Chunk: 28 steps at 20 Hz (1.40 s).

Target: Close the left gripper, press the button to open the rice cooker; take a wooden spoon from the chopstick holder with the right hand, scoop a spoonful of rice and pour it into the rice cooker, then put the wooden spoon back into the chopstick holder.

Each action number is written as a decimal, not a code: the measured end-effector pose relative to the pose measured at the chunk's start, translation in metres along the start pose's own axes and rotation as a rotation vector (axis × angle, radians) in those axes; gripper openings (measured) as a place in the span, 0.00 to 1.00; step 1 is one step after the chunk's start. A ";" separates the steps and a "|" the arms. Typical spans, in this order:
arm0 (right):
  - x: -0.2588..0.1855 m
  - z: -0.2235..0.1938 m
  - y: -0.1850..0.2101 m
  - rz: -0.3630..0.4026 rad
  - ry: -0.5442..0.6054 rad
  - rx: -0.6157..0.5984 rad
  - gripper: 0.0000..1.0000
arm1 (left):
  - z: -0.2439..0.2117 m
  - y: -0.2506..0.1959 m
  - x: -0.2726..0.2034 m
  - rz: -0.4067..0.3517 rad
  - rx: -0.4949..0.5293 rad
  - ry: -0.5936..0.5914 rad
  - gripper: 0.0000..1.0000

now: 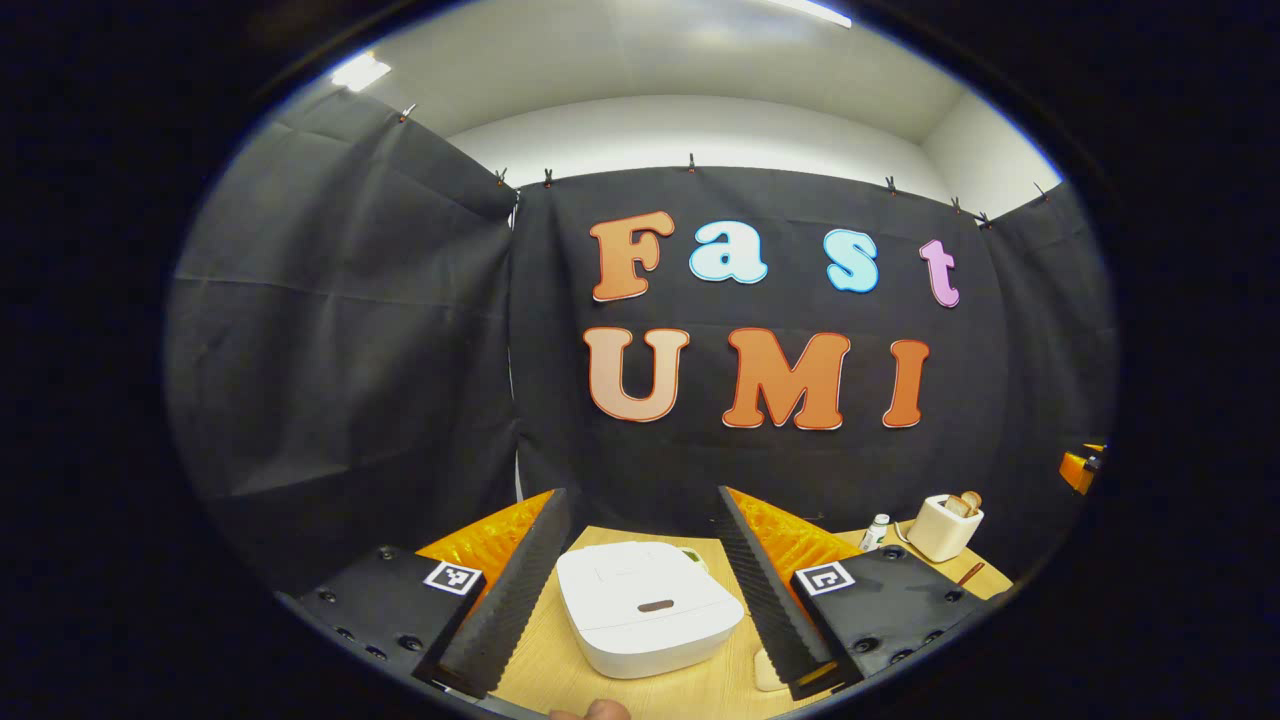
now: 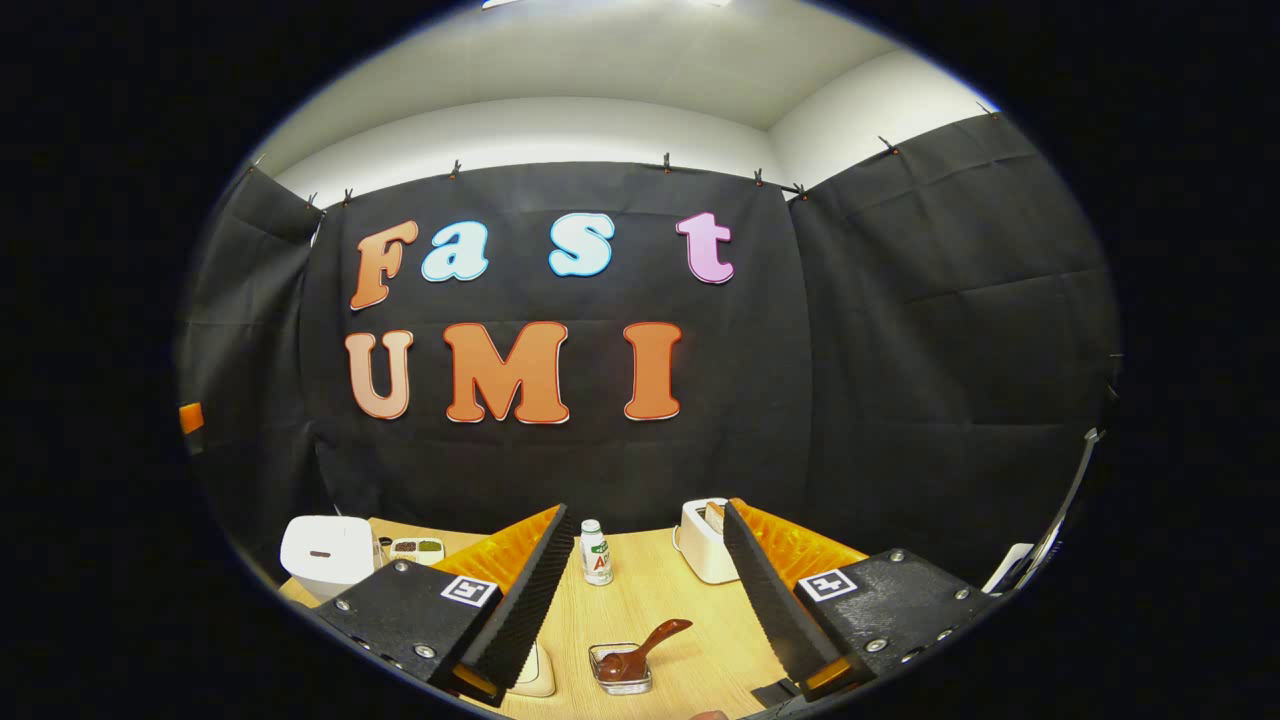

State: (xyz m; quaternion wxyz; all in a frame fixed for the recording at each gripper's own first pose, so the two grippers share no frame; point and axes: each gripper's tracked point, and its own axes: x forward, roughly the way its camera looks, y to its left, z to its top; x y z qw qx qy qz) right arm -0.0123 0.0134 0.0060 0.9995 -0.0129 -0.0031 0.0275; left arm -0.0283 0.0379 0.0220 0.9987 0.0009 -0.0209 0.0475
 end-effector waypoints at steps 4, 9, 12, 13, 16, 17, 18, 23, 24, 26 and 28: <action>-0.003 0.008 -0.005 -0.007 -0.018 -0.005 0.94 | -0.002 0.006 -0.002 0.006 -0.006 0.006 0.99; -0.007 0.009 -0.006 -0.011 -0.019 0.003 0.94 | -0.002 0.012 -0.003 0.016 -0.010 0.000 0.99; -0.008 0.007 -0.009 -0.019 -0.015 -0.008 0.94 | -0.005 0.006 0.000 -0.007 -0.006 0.011 0.98; -0.008 0.005 -0.009 -0.021 -0.011 -0.008 0.94 | -0.008 0.003 0.000 -0.019 -0.006 0.018 0.98; -0.010 -0.001 -0.008 -0.016 0.005 -0.001 0.94 | -0.013 0.002 0.000 -0.040 -0.012 0.036 0.98; -0.011 -0.002 -0.009 -0.018 0.006 -0.002 0.94 | -0.014 0.005 0.001 -0.033 -0.017 0.036 0.93; -0.011 -0.003 -0.010 -0.022 0.004 -0.006 0.94 | -0.013 0.009 0.002 -0.019 -0.014 0.035 0.83; -0.013 -0.005 -0.012 -0.025 0.012 -0.009 0.94 | -0.007 0.013 0.004 0.000 0.018 0.015 0.56; -0.012 -0.005 -0.013 -0.026 0.010 -0.010 0.94 | -0.005 0.014 -0.001 0.002 0.010 0.012 0.36; -0.012 -0.006 -0.015 -0.031 0.010 -0.018 0.94 | -0.015 0.008 0.005 -0.027 0.005 0.038 0.19; -0.012 -0.006 -0.015 -0.030 0.012 -0.023 0.94 | -0.030 -0.001 0.005 -0.066 0.015 0.092 0.20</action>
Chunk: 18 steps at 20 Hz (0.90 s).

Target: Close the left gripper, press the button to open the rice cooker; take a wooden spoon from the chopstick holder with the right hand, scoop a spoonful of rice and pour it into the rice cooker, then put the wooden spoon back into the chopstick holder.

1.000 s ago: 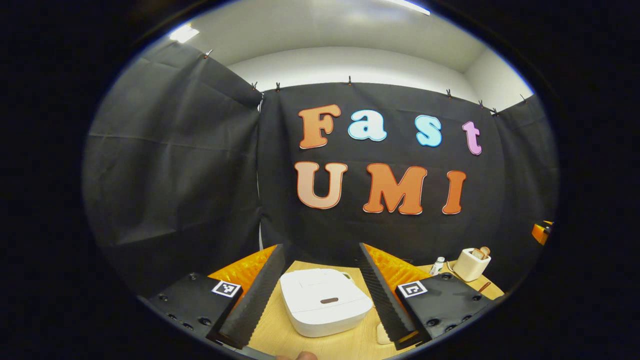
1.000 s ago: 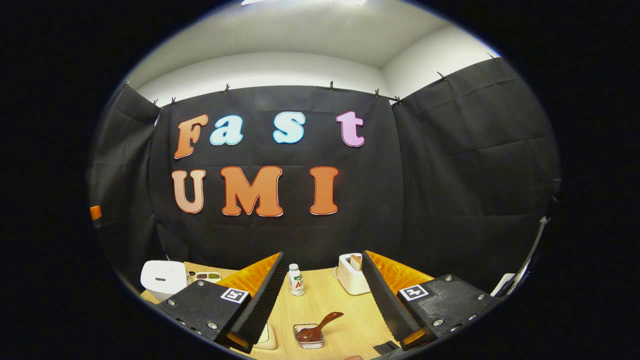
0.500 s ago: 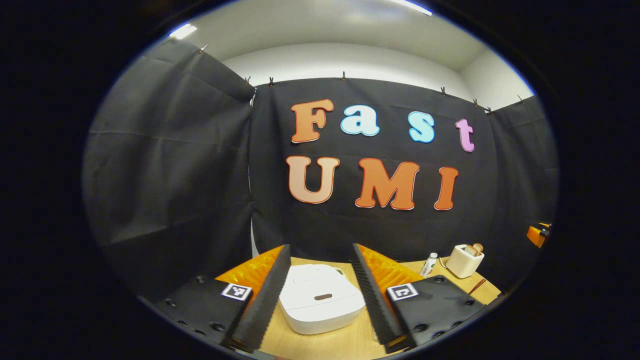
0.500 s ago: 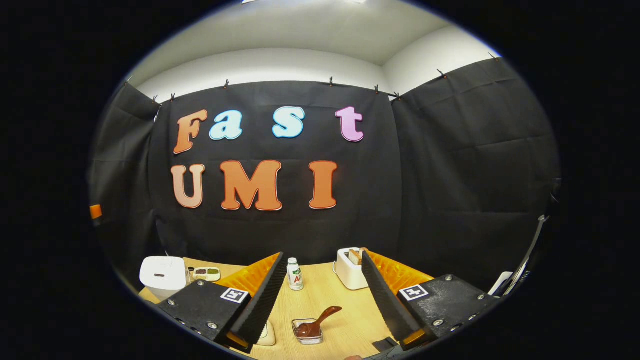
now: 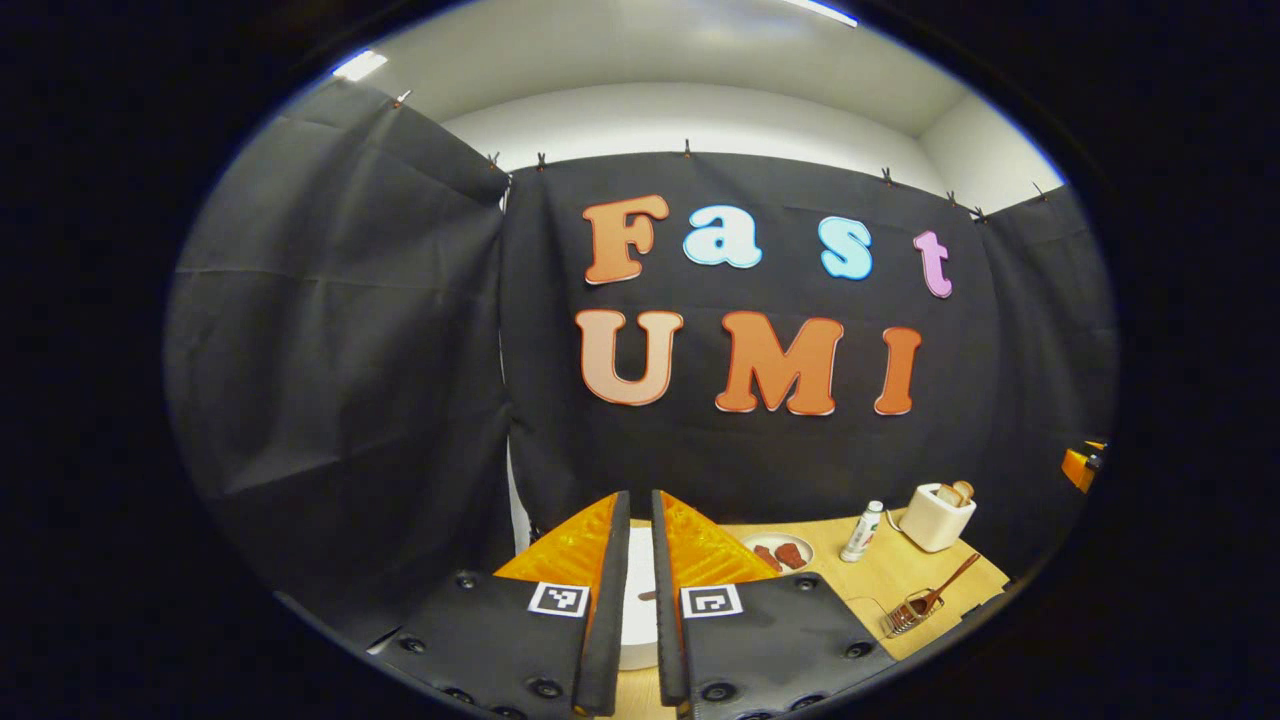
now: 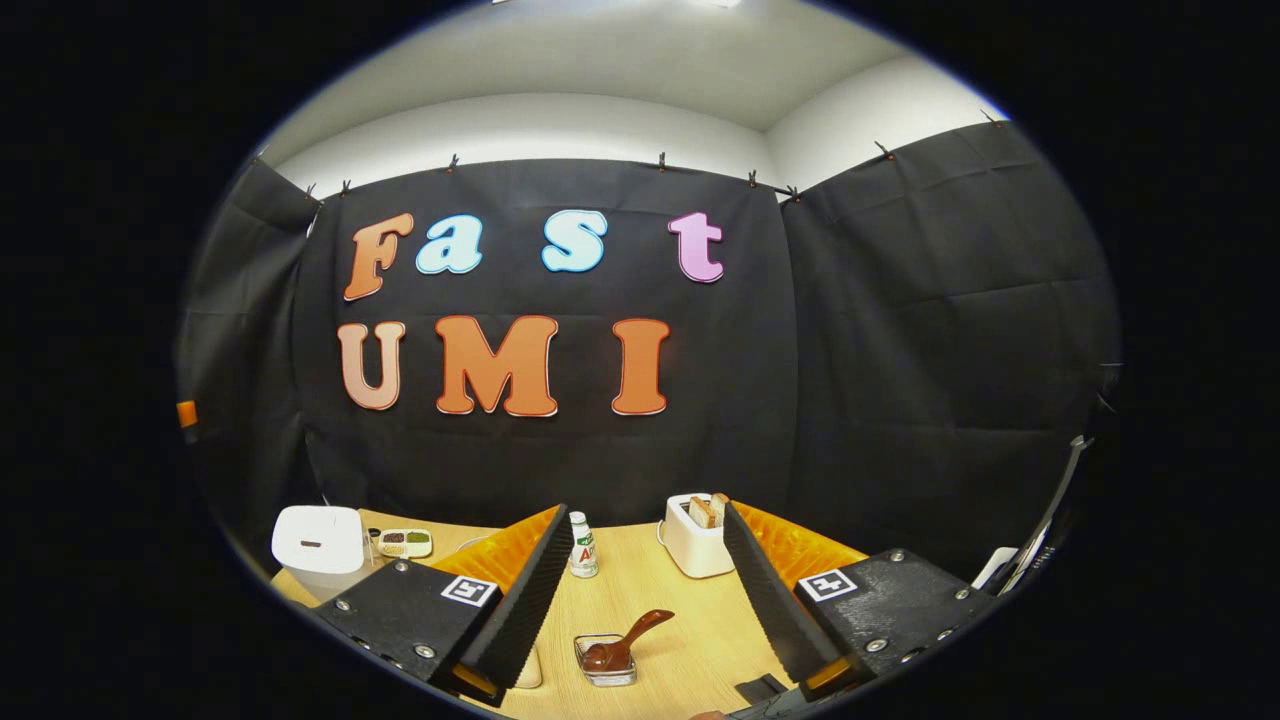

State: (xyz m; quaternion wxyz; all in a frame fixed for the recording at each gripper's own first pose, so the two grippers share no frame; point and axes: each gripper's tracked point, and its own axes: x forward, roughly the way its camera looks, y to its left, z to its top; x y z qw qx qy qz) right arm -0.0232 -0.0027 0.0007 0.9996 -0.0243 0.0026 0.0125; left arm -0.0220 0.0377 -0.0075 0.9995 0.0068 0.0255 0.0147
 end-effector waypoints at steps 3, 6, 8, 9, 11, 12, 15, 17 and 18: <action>0.002 -0.002 0.001 0.005 0.003 0.002 0.94 | 0.009 0.005 0.004 0.030 -0.016 -0.026 0.10; 0.005 -0.001 0.000 0.001 0.003 -0.002 0.94 | 0.003 -0.004 0.012 -0.011 -0.037 -0.021 0.04; 0.006 -0.002 0.000 -0.002 0.003 -0.004 0.94 | -0.002 -0.005 0.018 -0.030 -0.044 0.009 0.04; 0.007 -0.003 0.000 -0.005 0.006 -0.008 0.94 | -0.003 -0.005 0.021 -0.036 -0.047 0.018 0.04; 0.009 -0.007 -0.003 -0.017 0.016 -0.014 0.94 | -0.003 -0.007 0.029 -0.060 -0.049 0.044 0.04; 0.010 -0.007 -0.003 -0.019 0.019 -0.012 0.94 | -0.006 -0.009 0.034 -0.072 -0.050 0.060 0.04; 0.009 -0.012 -0.001 -0.021 0.025 -0.012 0.94 | -0.015 -0.014 0.057 -0.119 -0.033 0.133 0.05; 0.009 -0.018 -0.005 -0.035 0.040 -0.037 0.94 | -0.019 -0.015 0.073 -0.147 -0.014 0.173 0.04; 0.008 -0.022 -0.005 -0.039 0.048 -0.049 0.94 | -0.020 -0.017 0.081 -0.165 -0.012 0.191 0.04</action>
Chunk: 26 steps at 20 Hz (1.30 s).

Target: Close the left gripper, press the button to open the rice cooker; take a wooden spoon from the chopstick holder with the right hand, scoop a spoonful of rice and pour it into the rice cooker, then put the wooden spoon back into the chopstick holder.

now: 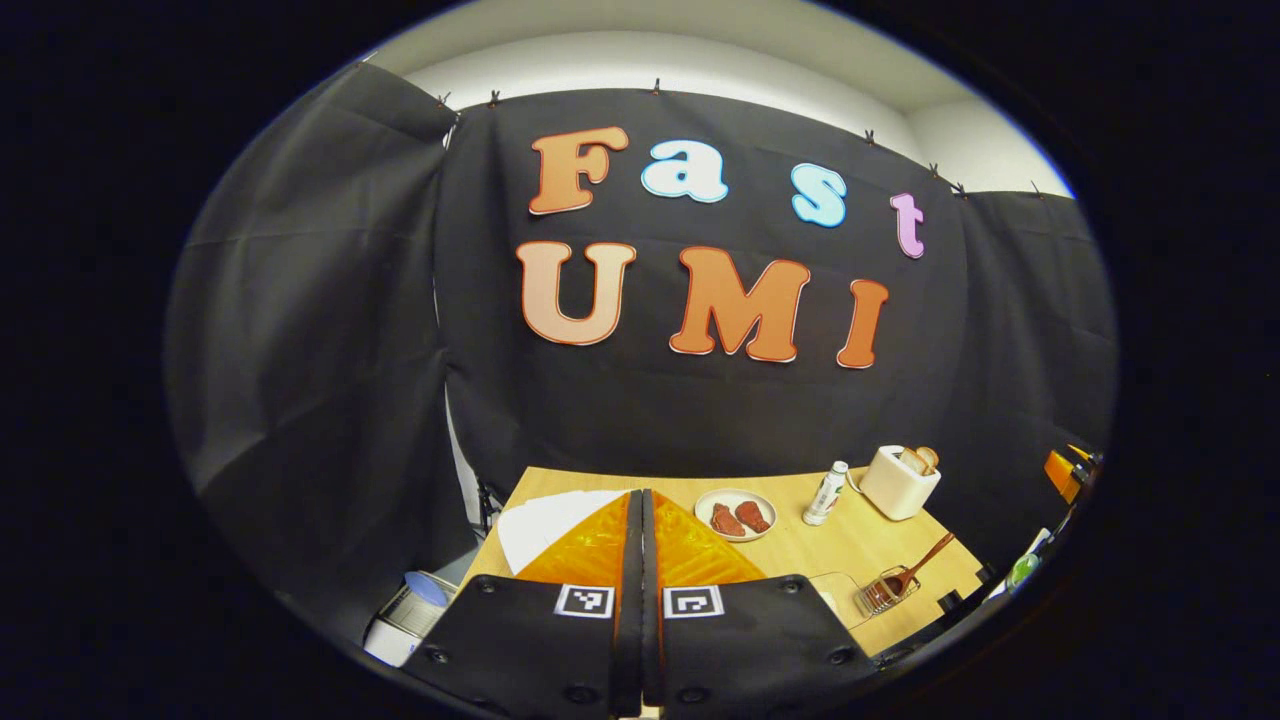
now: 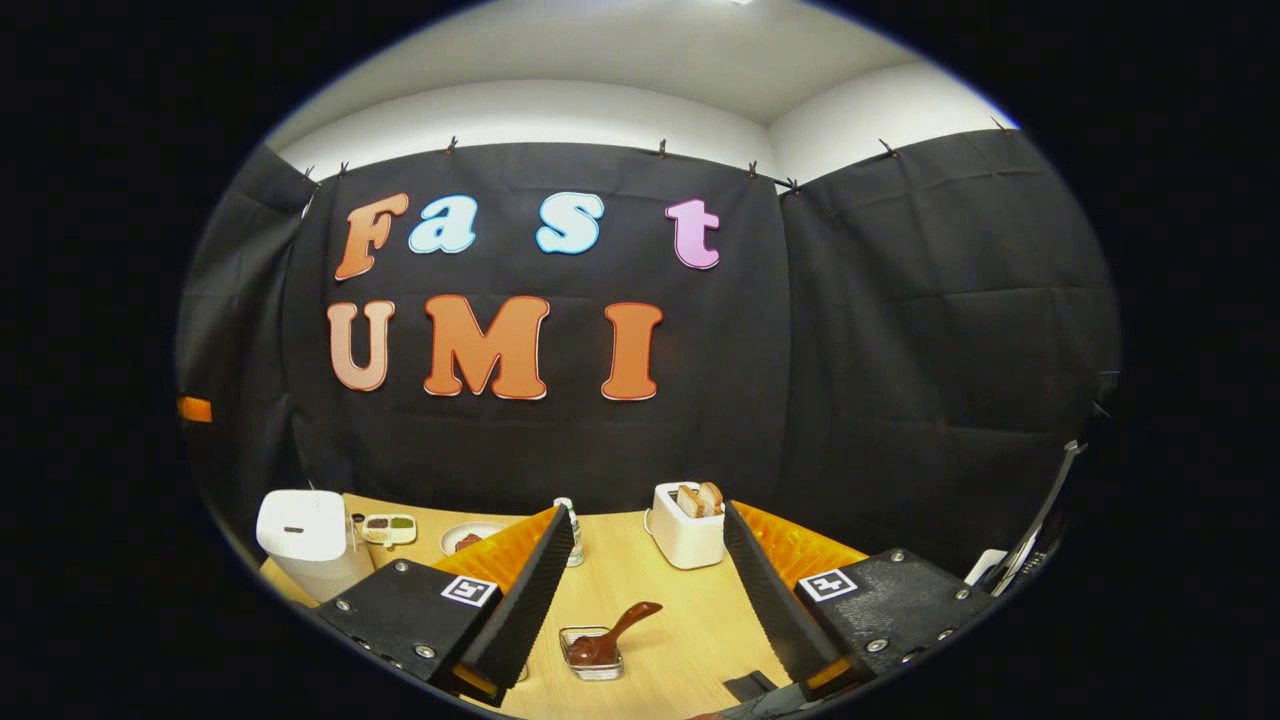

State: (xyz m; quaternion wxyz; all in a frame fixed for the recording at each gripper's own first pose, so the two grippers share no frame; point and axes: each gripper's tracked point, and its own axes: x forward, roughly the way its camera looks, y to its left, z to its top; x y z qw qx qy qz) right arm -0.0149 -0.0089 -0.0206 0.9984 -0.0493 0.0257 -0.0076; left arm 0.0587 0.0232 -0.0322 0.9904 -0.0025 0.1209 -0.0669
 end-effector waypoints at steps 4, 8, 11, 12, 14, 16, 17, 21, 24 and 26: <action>-0.001 -0.011 0.007 0.009 0.035 -0.020 0.94 | -0.012 -0.002 0.037 -0.067 0.042 0.092 0.05; 0.001 -0.013 0.009 0.003 0.045 -0.015 0.94 | -0.041 0.003 0.077 -0.105 0.065 0.204 0.04; 0.003 -0.013 0.008 -0.007 0.049 -0.008 0.94 | -0.069 0.004 0.098 -0.136 0.049 0.290 0.05; 0.005 -0.014 0.009 -0.009 0.053 -0.007 0.94 | -0.080 0.008 0.104 -0.134 0.047 0.315 0.05; 0.006 -0.018 0.011 -0.011 0.067 -0.013 0.95 | -0.098 0.010 0.117 -0.144 0.030 0.356 0.06; 0.009 -0.017 0.011 -0.015 0.071 -0.015 0.95 | -0.115 0.011 0.127 -0.153 0.005 0.402 0.04; 0.010 -0.015 0.013 -0.015 0.068 -0.011 0.95 | -0.123 0.013 0.132 -0.153 -0.004 0.421 0.05; 0.011 -0.013 0.016 -0.014 0.066 0.005 0.94 | -0.151 0.020 0.141 -0.157 -0.020 0.489 0.04; 0.010 -0.015 0.013 -0.026 0.069 0.000 0.95 | -0.169 0.027 0.146 -0.143 -0.003 0.524 0.05; 0.010 -0.017 0.014 -0.030 0.076 -0.004 0.95 | -0.178 0.028 0.148 -0.142 -0.023 0.547 0.05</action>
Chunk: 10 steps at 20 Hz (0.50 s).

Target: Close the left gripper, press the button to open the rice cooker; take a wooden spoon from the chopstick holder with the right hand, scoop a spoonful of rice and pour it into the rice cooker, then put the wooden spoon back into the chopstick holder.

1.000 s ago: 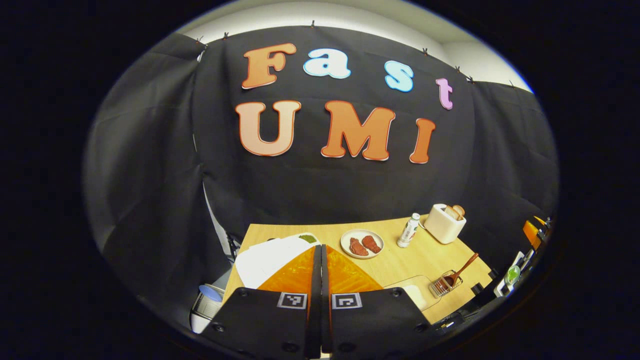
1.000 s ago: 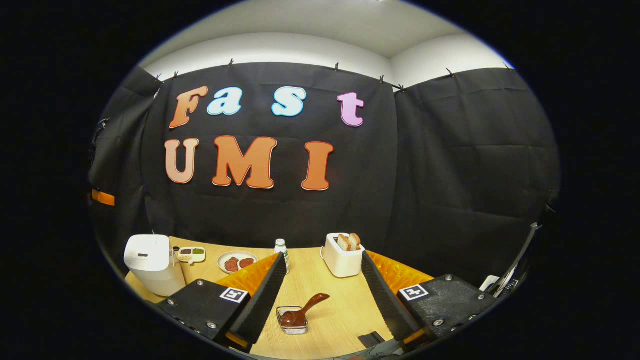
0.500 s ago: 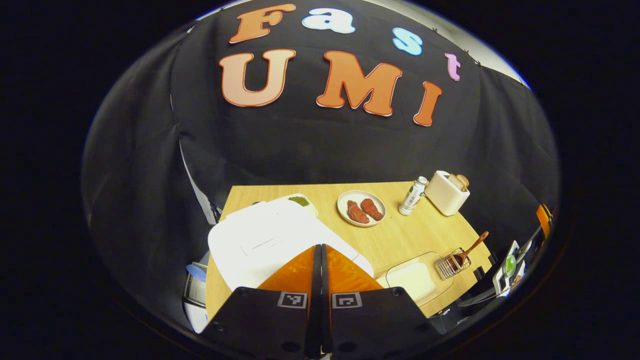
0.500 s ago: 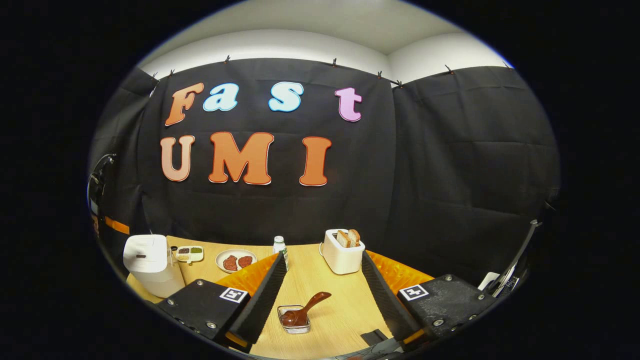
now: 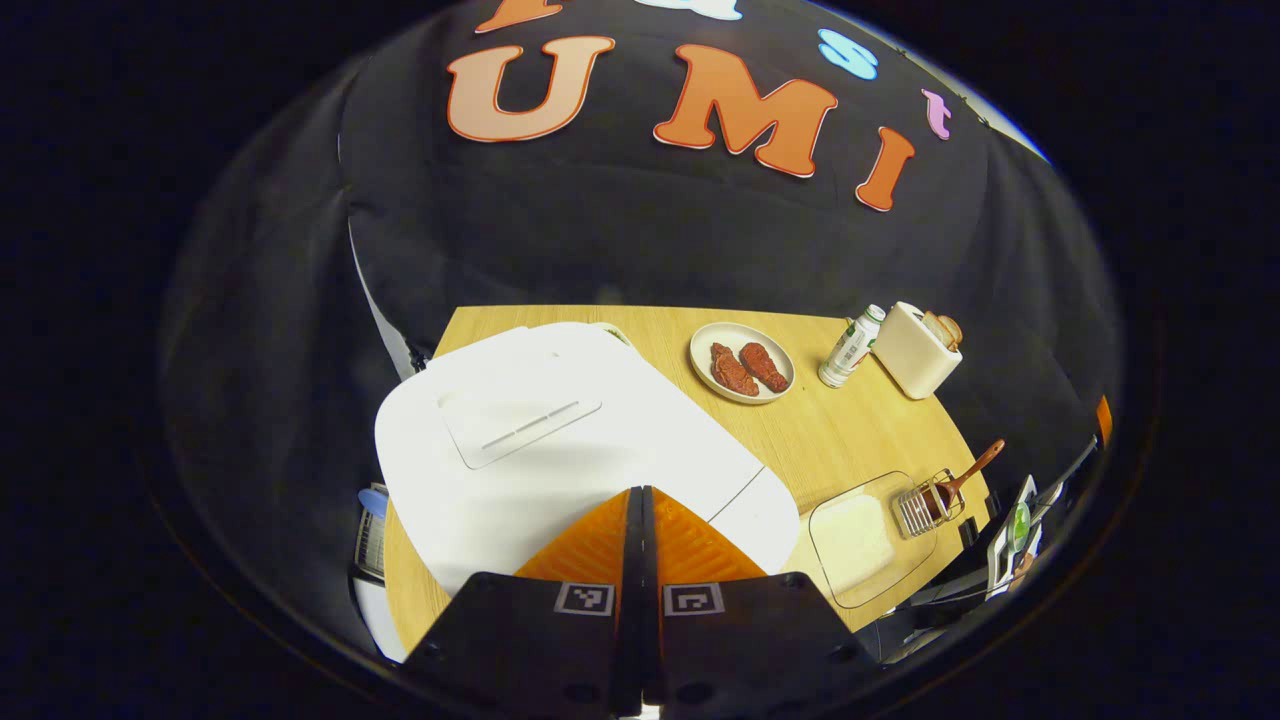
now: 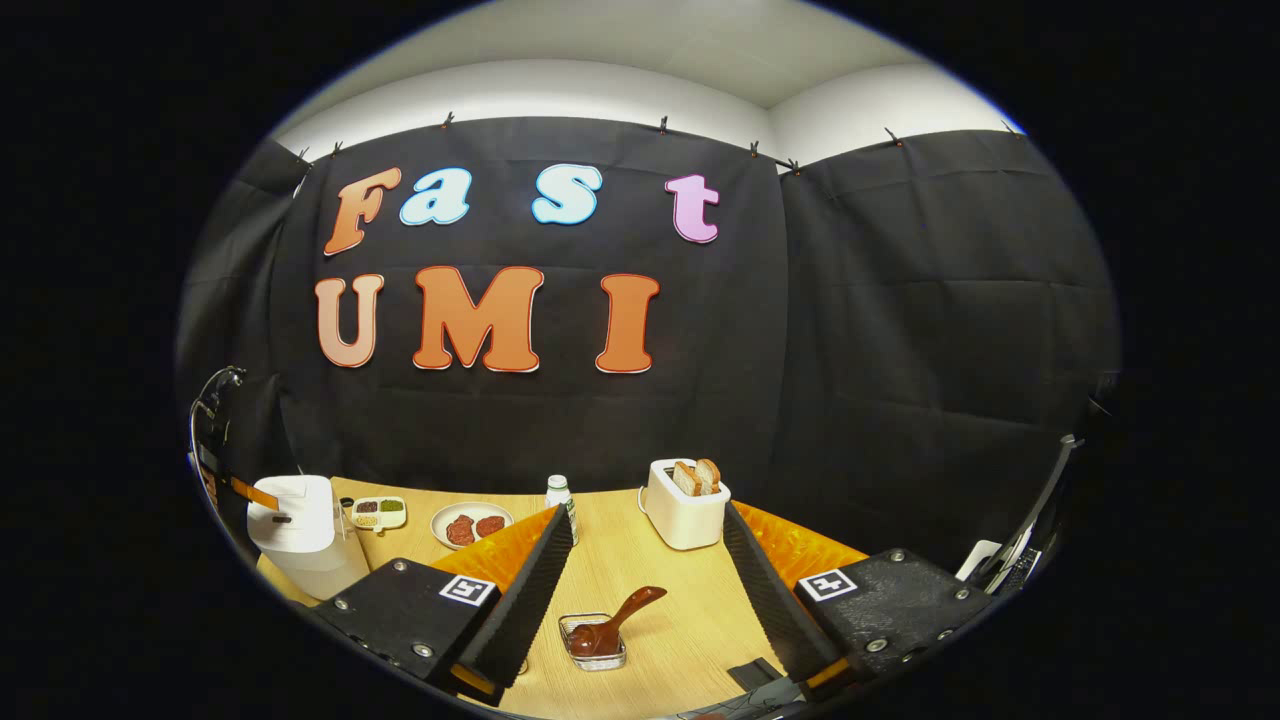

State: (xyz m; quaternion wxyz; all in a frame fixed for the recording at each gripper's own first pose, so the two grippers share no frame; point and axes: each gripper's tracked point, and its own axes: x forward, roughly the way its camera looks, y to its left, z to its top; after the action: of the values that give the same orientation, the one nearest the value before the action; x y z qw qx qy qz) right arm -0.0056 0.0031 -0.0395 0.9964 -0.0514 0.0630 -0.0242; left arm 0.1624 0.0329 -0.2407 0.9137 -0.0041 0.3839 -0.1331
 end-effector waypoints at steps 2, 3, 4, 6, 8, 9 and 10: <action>0.000 -0.001 0.000 0.000 0.003 0.001 0.95 | -0.006 0.004 0.004 0.003 -0.005 0.015 0.05; 0.000 -0.001 0.000 0.001 0.004 0.005 0.95 | -0.007 0.006 0.005 0.008 0.001 0.019 0.05; -0.001 0.000 0.000 0.003 0.002 0.009 0.99 | -0.009 0.007 0.007 0.008 0.003 0.025 0.05; -0.001 0.001 0.002 0.005 -0.003 0.015 0.94 | -0.006 0.007 0.008 0.000 -0.002 0.021 0.05; 0.000 0.000 0.006 0.013 0.002 0.015 0.99 | -0.011 0.007 0.009 -0.009 -0.001 0.034 0.05; -0.001 -0.002 0.007 0.015 0.006 0.013 0.99 | -0.014 0.007 0.012 -0.010 -0.019 0.033 0.05; -0.001 -0.003 0.007 0.015 0.006 0.011 0.94 | -0.019 0.008 0.009 -0.009 -0.042 0.060 0.05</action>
State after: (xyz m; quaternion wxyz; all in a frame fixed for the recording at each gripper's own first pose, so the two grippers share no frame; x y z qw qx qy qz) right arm -0.0068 0.0100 -0.0426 0.9966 -0.0455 0.0662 -0.0173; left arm 0.1575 0.0405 -0.2613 0.9010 -0.0210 0.4137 -0.1293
